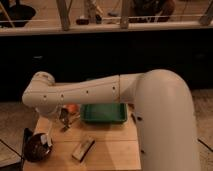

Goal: Wipe purple bowl with brush

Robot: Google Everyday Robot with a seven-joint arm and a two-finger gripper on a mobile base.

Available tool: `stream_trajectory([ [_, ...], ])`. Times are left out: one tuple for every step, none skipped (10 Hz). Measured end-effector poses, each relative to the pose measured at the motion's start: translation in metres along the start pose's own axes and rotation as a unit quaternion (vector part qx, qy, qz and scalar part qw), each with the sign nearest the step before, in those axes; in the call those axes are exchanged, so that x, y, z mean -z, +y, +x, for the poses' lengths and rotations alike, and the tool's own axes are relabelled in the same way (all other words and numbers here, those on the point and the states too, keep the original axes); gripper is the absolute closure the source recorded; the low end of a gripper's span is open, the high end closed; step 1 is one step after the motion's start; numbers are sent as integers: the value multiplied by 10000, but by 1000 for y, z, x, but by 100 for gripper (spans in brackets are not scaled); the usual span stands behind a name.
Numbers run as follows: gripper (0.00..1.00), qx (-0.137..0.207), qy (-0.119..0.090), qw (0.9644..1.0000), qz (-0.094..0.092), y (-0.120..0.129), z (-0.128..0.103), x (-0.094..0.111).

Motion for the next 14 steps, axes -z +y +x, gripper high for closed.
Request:
stream_trajectory([
  [100,121,-17,9999,1,-15,-2,-2],
  [100,212,-40,9998,5,-26,-4,-3],
  [100,404,-85,9991,-3,-44,-10,-7],
  [100,628,-138,9979,5,-60,-18,-11],
  [100,858,-199,9961,-5,-70,-28,-14],
  [100,986,-250,9948,-27,-71,-36,-16],
  [100,1082,-322,9936,-61,-69,-47,-18],
  [100,1112,-337,9932,-99,-62,-49,-20],
  [100,1034,-358,9939,-153,-51,-48,-22],
  [100,949,-358,9947,-174,-41,-45,-23],
  [100,769,-326,9963,-199,-21,-39,-23],
  [100,640,-293,9973,-212,-9,-33,-22],
  [100,511,-228,9982,-218,-1,-22,-20],
  [100,442,-175,9986,-213,2,-12,-19],
])
